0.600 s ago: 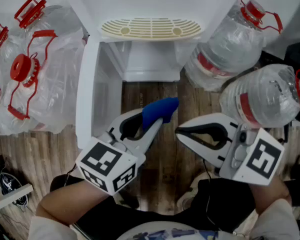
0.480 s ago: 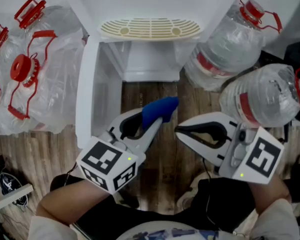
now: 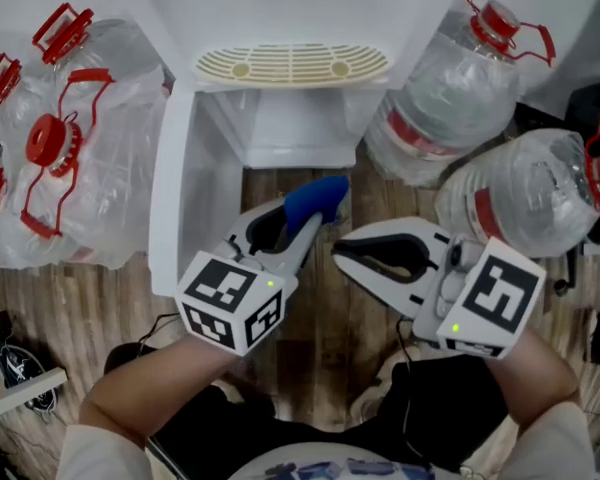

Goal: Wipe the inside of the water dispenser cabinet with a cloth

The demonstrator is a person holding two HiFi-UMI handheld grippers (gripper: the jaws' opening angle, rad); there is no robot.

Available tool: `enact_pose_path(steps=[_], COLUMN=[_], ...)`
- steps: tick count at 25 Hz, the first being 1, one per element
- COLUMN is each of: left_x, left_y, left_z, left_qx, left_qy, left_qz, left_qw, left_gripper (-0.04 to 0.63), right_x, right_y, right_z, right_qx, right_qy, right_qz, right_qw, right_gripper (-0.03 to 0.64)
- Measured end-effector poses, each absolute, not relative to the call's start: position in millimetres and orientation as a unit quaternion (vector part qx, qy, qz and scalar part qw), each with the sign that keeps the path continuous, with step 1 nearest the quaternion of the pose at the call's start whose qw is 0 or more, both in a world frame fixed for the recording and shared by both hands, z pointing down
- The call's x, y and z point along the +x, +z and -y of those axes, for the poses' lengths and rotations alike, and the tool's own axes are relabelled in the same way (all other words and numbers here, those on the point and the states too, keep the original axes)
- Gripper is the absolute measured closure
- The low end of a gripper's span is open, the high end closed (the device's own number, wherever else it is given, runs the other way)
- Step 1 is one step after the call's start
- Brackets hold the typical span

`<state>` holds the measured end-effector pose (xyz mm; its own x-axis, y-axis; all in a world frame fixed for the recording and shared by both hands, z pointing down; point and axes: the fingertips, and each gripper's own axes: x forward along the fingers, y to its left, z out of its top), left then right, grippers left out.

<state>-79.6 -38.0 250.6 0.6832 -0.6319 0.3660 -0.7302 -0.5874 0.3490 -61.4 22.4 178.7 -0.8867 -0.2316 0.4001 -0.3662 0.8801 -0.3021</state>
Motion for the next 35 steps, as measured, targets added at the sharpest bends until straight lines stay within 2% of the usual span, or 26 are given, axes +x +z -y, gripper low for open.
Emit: enact_pose_path(steps=[1,3,6,9,10,11,12,15,22,26,35], left_x=[-77.9,-72.8,-64.9,-58.8,-57.5,-57.4,-58.5,-63.7,-53.0,-48.7,-26.2], left_y=[252.2,254.7,264.1,285.4,294.2,303.1,312.0,342.7,413.8,446.5,462.8], left_z=[44.0,57.1,80.4,111.4,123.7,136.7,150.0,187.0,262.9,297.4,335.1], left_qx=[0.884,0.882,0.873,0.858,0.852,0.846,0.841,0.826,0.824,0.824,0.837], left_qy=[0.103,0.105,0.103,0.096,0.092,0.088,0.084,0.085,0.137,0.144,0.149], left_qz=[0.391,0.404,0.427,0.458,0.47,0.481,0.493,0.515,0.516,0.513,0.489], left_qw=[0.235,0.22,0.21,0.21,0.211,0.21,0.209,0.214,0.187,0.195,0.195], left_gripper=[0.486,0.486,0.485,0.485,0.486,0.486,0.486,0.485,0.486,0.486,0.486], right_x=[-60.3,-55.1,-54.3,-59.5,-60.0,-59.7,-58.9,-50.2,-15.0,6.8,17.6], right_y=[182.6,192.1,195.8,196.7,201.2,207.5,214.5,232.3,246.7,257.3,268.9], right_z=[-20.9,-16.0,2.6,26.3,31.2,33.5,32.7,24.4,14.6,13.8,5.5], right_qx=[0.15,0.132,0.123,0.141,0.15,0.157,0.158,0.153,0.179,0.19,0.195], right_qy=[0.189,0.176,0.14,0.098,0.082,0.072,0.069,0.085,0.099,0.108,0.122], right_qz=[0.953,0.953,0.959,0.969,0.97,0.97,0.971,0.972,0.965,0.959,0.953], right_qw=[0.185,0.207,0.212,0.18,0.174,0.171,0.168,0.158,0.163,0.177,0.196], right_gripper=[0.582,0.578,0.51,0.509,0.523,0.565,0.542,0.541,0.545,0.546,0.555])
